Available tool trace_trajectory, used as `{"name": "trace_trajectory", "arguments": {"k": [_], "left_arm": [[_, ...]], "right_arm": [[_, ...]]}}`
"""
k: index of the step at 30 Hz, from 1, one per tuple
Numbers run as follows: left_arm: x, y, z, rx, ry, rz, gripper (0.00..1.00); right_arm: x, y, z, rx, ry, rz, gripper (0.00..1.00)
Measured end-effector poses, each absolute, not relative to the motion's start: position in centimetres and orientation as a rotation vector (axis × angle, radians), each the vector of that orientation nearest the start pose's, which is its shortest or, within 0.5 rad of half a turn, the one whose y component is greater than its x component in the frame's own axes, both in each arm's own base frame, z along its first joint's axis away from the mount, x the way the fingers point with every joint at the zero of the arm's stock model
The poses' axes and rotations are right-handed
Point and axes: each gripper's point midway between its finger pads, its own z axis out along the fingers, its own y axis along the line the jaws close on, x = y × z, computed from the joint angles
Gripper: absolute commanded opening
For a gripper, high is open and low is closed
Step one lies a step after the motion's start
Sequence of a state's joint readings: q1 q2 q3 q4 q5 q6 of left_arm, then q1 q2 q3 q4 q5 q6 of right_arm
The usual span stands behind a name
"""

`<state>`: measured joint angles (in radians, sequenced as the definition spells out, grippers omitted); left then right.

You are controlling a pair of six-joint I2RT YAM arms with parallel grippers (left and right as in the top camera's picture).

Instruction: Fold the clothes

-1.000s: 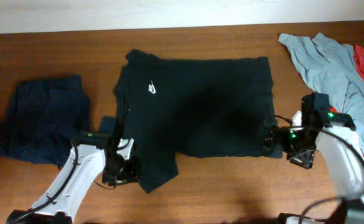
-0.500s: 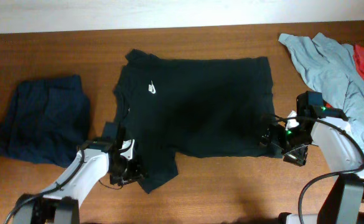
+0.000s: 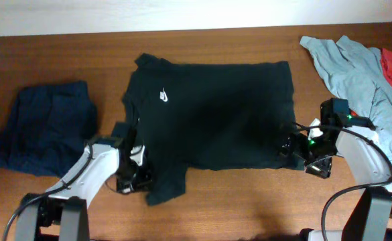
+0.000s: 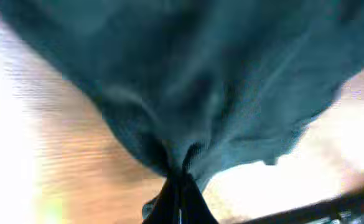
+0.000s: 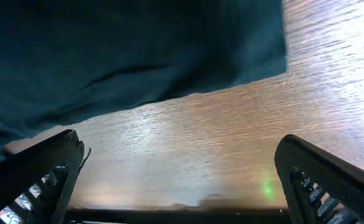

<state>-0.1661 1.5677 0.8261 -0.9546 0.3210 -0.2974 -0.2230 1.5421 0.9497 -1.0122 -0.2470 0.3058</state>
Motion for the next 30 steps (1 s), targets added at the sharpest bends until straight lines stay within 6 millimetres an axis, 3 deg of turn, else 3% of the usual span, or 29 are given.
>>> {"name": "trace_trajectory", "arguments": {"k": [2,4,6,11,16,19,21,23,24,30], "left_arm": [[21.3,-8.5,3.5,-0.22,3.252,-0.426,0.01],[22.4,-8.2,5.0,-0.191,3.206,-0.393,0.01],[23.2,-8.1,6.1,-0.171,3.156,-0.377,0.01],[23.2,-7.8,6.3,-0.164,3.151,-0.356,0.01],[23.2,-7.7,6.3,-0.163,3.15,-0.349,0.01],[23.2,-7.7,6.3,-0.16,3.151,-0.344,0.01],[23.1,-7.7,6.3,-0.16,3.154,-0.343,0.01],[23.1,-7.7,6.3,-0.16,3.154,-0.343,0.01],[23.1,-7.7,6.3,-0.16,3.154,-0.343,0.01],[23.1,-7.7,6.3,-0.159,3.155,-0.343,0.01]], "right_arm": [[24.4,-1.9,5.0,0.879,3.033,0.393,0.89],[24.3,-2.9,5.0,0.928,3.013,0.394,0.77],[24.2,-3.7,5.0,0.974,2.992,0.395,0.73],[24.4,-4.5,4.0,1.032,2.944,0.392,0.68],[24.2,-4.0,1.6,1.086,2.93,0.427,0.66],[24.7,-3.7,0.3,1.101,2.887,0.473,0.57],[26.1,-3.7,0.4,1.075,2.823,0.51,0.39],[27.4,-3.8,0.4,1.051,2.764,0.539,0.1],[27.4,-3.7,0.2,1.036,2.761,0.548,0.04],[26.2,-3.0,-0.2,1.056,2.809,0.571,0.04]]}}
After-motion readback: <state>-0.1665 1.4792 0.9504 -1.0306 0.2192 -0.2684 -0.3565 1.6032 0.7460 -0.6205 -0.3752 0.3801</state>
